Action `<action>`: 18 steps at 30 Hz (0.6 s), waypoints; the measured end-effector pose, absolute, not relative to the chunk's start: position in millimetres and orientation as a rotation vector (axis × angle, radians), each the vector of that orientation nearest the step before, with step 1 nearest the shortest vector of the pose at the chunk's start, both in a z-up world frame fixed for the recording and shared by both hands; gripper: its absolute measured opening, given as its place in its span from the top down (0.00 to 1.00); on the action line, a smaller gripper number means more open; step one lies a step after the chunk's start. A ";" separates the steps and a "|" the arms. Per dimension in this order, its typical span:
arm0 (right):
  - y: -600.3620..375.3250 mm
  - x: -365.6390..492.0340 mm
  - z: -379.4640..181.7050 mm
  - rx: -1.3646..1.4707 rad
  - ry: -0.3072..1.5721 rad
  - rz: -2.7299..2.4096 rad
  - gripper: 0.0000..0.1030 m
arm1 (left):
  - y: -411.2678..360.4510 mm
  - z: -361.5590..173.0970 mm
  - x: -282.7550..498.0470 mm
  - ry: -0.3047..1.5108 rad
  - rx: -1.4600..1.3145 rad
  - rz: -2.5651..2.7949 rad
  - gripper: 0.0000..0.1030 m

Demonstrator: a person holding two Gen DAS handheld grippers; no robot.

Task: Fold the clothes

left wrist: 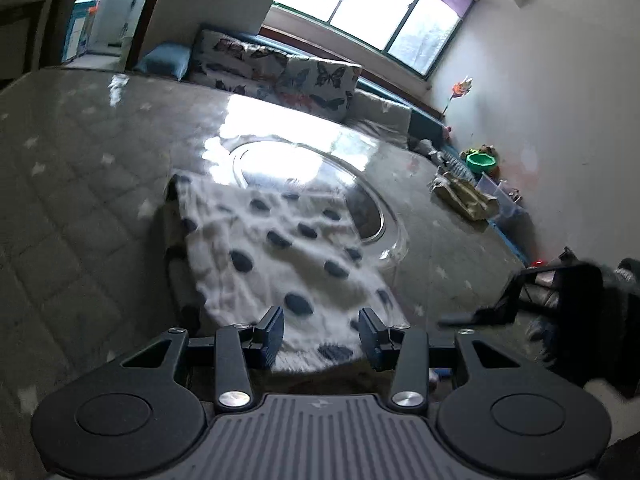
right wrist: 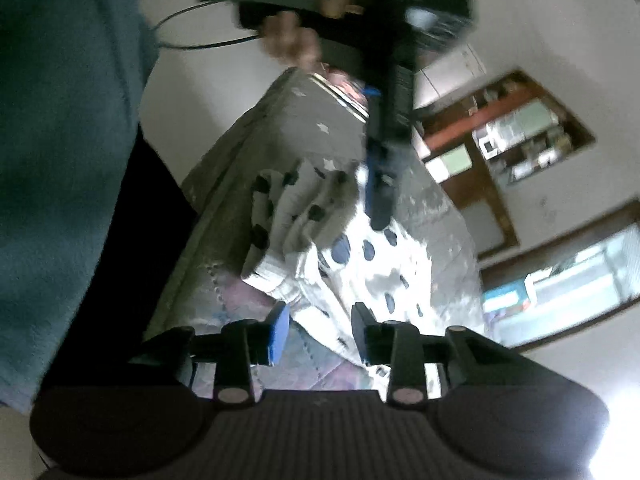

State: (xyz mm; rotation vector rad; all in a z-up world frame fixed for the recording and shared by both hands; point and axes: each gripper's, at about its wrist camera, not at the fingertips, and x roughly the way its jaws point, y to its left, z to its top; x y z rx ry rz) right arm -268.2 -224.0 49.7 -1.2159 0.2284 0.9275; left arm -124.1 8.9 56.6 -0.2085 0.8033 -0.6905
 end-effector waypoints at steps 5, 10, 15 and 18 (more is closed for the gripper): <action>-231.5 -252.2 80.9 -0.964 0.349 0.913 0.69 | 15.8 59.1 -135.7 0.781 -0.202 -0.694 0.56; -229.9 -238.6 105.5 -0.764 0.449 0.934 0.69 | 24.0 68.1 -137.5 0.743 -0.233 -0.681 0.55; -225.2 -231.4 105.6 -0.699 0.516 0.941 0.73 | 29.9 76.1 -136.4 0.723 -0.247 -0.667 0.55; -228.9 -226.0 102.7 -0.660 0.578 0.933 0.80 | 29.1 81.4 -135.3 0.708 -0.239 -0.670 0.55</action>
